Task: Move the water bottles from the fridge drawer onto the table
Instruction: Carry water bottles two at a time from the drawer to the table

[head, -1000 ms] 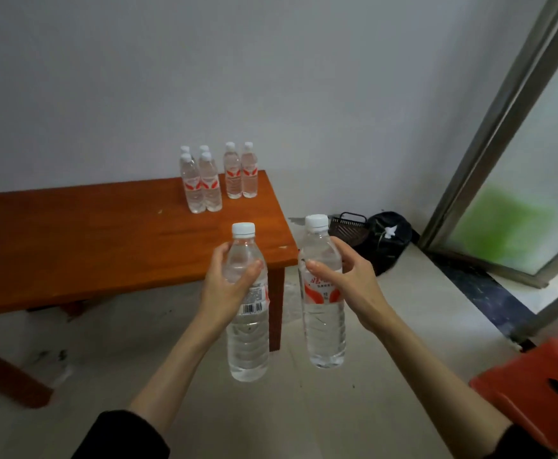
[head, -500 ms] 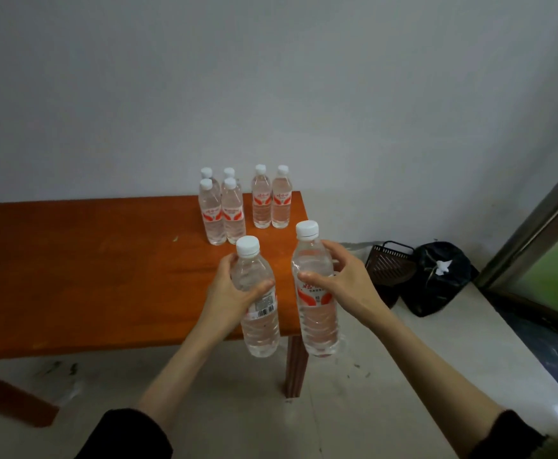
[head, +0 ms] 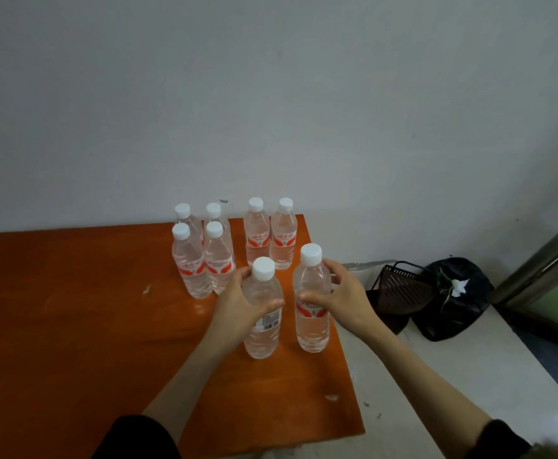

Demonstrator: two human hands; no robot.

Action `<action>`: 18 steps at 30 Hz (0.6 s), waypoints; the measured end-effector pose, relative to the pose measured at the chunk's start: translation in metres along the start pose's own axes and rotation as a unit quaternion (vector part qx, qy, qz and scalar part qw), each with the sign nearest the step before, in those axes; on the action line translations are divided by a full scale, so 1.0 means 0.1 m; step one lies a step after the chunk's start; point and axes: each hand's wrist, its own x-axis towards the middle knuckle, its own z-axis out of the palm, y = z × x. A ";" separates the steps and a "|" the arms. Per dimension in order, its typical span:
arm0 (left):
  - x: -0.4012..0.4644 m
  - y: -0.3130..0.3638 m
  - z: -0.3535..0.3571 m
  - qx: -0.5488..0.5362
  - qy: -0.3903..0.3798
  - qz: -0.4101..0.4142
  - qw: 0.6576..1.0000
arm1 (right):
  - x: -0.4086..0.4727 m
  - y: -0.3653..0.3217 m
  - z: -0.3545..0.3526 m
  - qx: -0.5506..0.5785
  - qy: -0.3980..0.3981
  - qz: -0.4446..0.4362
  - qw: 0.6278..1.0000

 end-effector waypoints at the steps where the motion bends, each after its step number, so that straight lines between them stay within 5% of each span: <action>1: 0.16 -0.02 0.01 0.013 -0.006 0.001 1.000 | 0.13 0.03 0.04 -0.003 -0.003 0.001 1.000; 18: 1.46 -0.24 0.17 0.028 0.003 0.009 1.000 | 1.35 0.30 0.38 -0.022 -0.016 0.033 0.999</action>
